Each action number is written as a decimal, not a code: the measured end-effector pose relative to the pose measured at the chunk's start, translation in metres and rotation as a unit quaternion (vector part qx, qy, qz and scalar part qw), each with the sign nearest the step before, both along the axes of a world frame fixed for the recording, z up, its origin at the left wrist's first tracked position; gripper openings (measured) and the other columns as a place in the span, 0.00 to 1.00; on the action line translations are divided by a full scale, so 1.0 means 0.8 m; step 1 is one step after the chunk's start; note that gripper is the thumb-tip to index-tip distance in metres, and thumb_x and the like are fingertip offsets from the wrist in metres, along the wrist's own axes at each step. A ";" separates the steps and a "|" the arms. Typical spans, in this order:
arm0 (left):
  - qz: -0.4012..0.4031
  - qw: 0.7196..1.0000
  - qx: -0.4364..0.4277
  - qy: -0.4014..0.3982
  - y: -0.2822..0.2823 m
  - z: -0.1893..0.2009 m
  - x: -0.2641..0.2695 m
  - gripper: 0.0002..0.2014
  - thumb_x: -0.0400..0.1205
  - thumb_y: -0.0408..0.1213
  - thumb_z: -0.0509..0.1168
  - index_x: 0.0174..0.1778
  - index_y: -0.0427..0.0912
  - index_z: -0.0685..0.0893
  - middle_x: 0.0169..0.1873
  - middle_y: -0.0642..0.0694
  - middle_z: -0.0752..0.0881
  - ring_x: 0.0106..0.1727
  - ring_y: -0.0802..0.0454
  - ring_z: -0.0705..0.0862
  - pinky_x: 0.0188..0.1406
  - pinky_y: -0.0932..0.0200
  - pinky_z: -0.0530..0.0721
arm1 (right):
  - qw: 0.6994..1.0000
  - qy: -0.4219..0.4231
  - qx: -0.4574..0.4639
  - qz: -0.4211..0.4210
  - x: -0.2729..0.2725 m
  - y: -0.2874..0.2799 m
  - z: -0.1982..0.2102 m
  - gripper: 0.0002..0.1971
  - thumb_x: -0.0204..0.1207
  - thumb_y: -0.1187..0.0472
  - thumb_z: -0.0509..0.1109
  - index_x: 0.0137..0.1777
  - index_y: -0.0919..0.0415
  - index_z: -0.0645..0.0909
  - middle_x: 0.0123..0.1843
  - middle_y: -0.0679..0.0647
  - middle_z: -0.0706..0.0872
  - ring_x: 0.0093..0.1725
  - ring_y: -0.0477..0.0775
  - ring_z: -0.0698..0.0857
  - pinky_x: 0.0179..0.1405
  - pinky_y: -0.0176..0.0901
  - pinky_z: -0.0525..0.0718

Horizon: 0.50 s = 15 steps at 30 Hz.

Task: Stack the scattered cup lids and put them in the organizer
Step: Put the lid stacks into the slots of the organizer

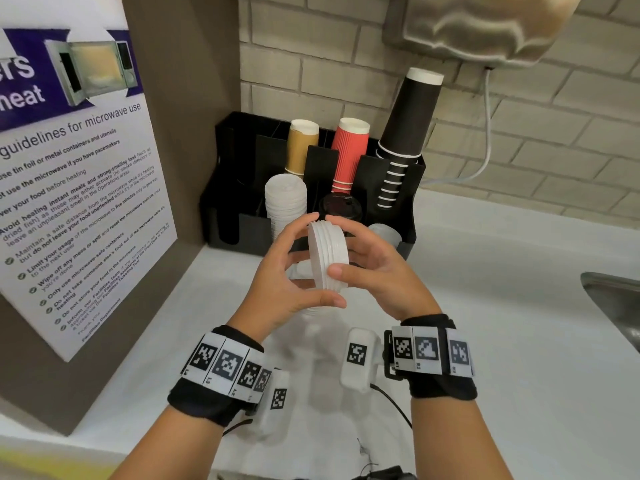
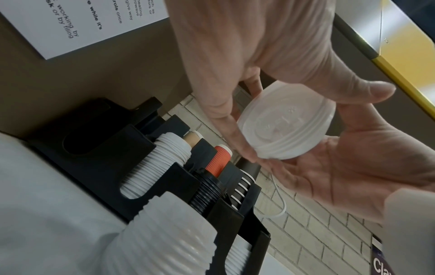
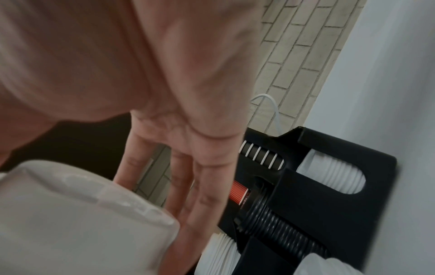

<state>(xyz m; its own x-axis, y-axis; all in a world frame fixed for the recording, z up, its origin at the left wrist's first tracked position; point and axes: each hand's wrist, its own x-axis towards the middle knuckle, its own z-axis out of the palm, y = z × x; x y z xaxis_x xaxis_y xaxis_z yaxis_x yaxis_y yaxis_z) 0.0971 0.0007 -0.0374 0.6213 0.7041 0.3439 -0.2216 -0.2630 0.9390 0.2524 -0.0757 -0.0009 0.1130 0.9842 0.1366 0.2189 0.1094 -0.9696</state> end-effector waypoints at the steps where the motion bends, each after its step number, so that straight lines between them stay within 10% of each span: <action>1: -0.003 1.000 0.000 0.001 0.000 0.000 0.000 0.52 0.53 0.48 0.86 0.74 0.67 0.70 0.70 0.63 0.76 0.69 0.52 0.80 0.52 0.41 0.90 | 1.000 -0.001 -0.001 0.003 0.001 -0.001 0.001 0.35 0.65 0.51 0.79 0.74 0.41 0.74 0.64 0.53 0.86 0.65 0.55 0.84 0.66 0.66 0.80; 15: 0.016 1.000 0.009 -0.004 -0.005 0.002 -0.002 0.50 0.52 0.49 0.85 0.71 0.69 0.71 0.70 0.61 0.75 0.69 0.50 0.79 0.50 0.42 0.90 | 0.999 -0.035 0.014 -0.020 -0.005 -0.001 0.003 0.35 0.65 0.59 0.81 0.73 0.43 0.75 0.61 0.47 0.87 0.63 0.49 0.85 0.66 0.57 0.83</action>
<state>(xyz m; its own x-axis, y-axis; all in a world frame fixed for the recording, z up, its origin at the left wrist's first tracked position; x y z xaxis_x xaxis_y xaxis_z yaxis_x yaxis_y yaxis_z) 0.0954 -0.0033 -0.0362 0.5961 0.7163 0.3627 -0.2215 -0.2875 0.9318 0.2486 -0.0762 0.0013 0.1419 0.9746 0.1733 0.2915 0.1261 -0.9482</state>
